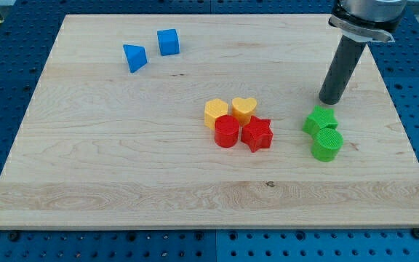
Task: Move the blue triangle to the top left of the blue cube
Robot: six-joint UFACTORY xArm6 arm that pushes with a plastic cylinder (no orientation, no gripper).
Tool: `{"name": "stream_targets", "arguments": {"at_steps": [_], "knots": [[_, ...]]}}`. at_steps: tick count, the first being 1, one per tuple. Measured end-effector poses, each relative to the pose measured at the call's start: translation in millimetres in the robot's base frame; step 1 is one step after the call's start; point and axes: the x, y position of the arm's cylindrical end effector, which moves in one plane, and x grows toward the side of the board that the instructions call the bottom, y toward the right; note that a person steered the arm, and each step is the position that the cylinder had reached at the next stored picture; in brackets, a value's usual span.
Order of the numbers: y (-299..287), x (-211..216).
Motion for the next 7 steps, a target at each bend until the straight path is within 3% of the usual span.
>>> {"name": "stream_targets", "arguments": {"at_steps": [4, 7], "knots": [[-98.7, -32.7], [-120.4, -38.0]]}}
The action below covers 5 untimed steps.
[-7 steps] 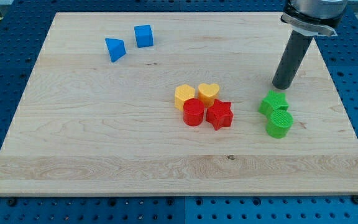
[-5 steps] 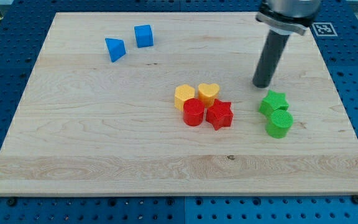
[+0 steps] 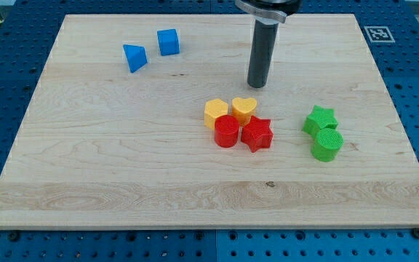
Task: Move the blue triangle to the top left of the blue cube
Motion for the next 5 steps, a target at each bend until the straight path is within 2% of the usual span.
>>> {"name": "stream_targets", "arguments": {"at_steps": [2, 5], "knots": [[-12.2, 0.1], [-104.1, 8.5]]}}
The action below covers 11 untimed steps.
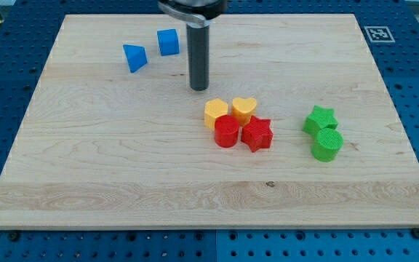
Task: Move the blue triangle to the top left of the blue cube
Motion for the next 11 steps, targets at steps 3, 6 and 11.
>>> {"name": "stream_targets", "arguments": {"at_steps": [3, 6, 11], "knots": [[-83.0, 19.8], [-96.1, -39.2], [-120.4, -73.4]]}}
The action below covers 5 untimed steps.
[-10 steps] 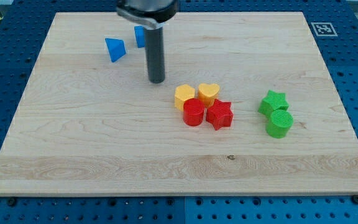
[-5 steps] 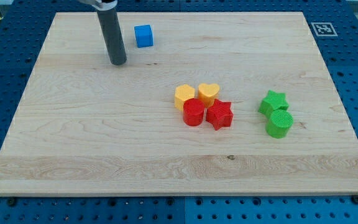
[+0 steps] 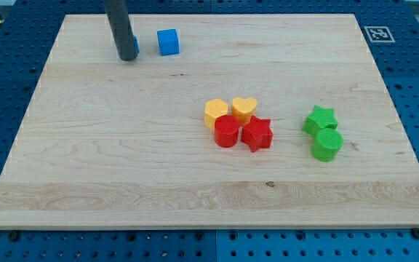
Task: Move the blue triangle to the top left of the blue cube
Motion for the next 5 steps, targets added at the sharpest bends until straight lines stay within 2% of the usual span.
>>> {"name": "stream_targets", "arguments": {"at_steps": [1, 2, 3, 5], "knots": [[-7.5, 11.6], [-36.0, -1.8], [-37.0, -24.8], [-2.4, -29.6]]}}
